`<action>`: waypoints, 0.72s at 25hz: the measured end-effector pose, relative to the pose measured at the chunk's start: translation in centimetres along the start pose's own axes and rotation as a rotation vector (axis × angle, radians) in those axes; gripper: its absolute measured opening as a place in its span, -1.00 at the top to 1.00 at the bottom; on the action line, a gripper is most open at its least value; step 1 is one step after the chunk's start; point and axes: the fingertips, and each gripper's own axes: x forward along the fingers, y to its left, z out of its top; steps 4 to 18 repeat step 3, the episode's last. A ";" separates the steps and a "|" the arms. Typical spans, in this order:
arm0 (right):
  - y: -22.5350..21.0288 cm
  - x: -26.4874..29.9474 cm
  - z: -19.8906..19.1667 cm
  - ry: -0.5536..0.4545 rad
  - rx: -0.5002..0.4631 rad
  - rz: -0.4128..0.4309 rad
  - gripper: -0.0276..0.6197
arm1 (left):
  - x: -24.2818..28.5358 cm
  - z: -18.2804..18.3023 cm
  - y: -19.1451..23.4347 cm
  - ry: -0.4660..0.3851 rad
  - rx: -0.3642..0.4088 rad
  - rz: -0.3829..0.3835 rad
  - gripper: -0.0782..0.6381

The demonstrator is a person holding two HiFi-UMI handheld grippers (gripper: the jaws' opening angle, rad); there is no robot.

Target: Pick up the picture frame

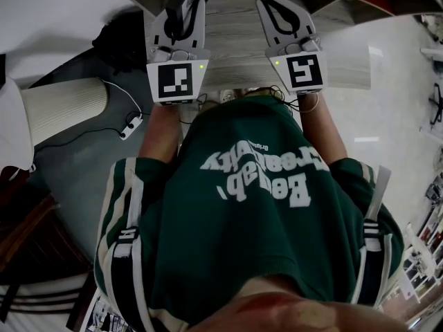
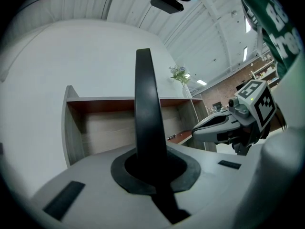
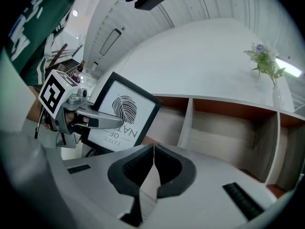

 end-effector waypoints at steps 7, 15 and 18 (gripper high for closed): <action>-0.1 0.0 -0.1 -0.003 0.002 -0.001 0.81 | 0.0 -0.1 -0.1 -0.005 0.005 -0.002 0.69; -0.1 0.0 -0.1 -0.003 0.002 -0.001 0.81 | 0.0 -0.1 -0.1 -0.005 0.005 -0.002 0.69; -0.1 0.0 -0.1 -0.003 0.002 -0.001 0.81 | 0.0 -0.1 -0.1 -0.005 0.005 -0.002 0.69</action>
